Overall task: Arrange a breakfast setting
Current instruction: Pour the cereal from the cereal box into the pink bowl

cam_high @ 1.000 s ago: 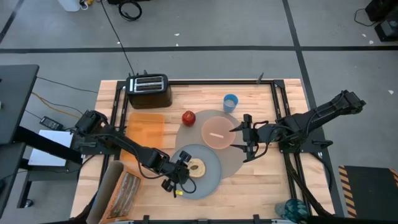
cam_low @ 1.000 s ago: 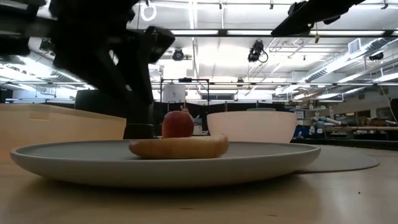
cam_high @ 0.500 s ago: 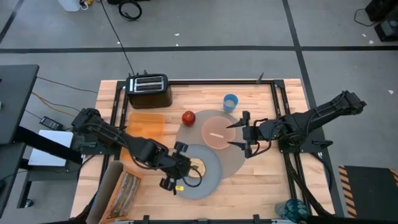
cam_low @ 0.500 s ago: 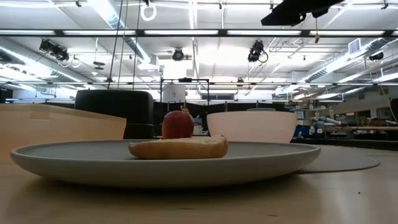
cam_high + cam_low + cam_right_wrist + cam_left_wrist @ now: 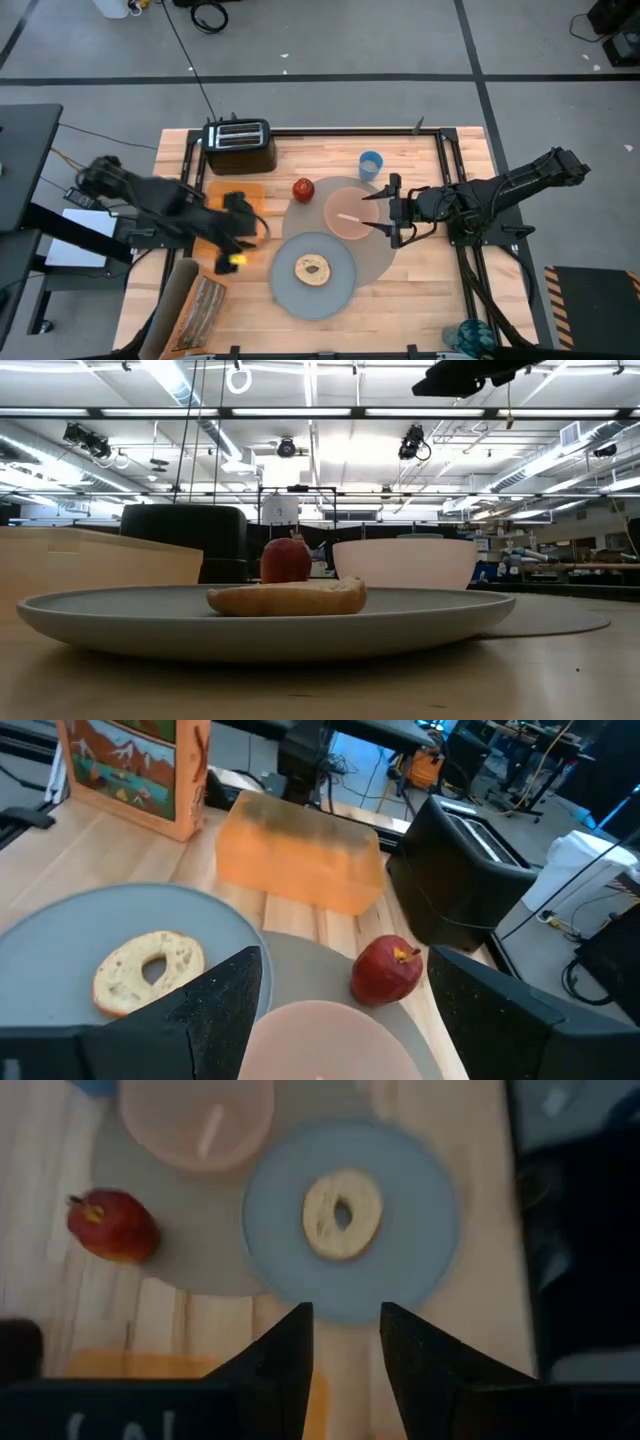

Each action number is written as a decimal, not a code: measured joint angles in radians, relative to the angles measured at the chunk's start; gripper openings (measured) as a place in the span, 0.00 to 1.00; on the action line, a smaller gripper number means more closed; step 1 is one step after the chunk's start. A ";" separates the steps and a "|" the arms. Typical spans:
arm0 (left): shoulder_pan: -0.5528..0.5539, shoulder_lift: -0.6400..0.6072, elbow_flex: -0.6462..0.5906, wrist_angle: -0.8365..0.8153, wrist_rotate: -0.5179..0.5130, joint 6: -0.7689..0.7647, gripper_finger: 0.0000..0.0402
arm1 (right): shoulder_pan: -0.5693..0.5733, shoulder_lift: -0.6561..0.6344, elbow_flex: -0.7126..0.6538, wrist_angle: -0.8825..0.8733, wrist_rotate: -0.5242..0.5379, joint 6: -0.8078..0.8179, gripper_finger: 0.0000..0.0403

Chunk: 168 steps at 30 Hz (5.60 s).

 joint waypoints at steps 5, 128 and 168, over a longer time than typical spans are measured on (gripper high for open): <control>-0.052 -0.118 0.000 -0.007 0.015 -0.066 0.31 | -0.011 0.000 0.000 0.033 0.000 0.004 0.73; -0.423 0.049 0.409 -0.343 -0.015 -0.523 0.01 | 0.173 0.632 0.164 0.506 -0.018 0.143 0.94; -0.220 0.049 0.550 -0.331 -0.233 -0.160 0.01 | 0.052 0.962 0.358 1.261 -0.230 0.121 0.96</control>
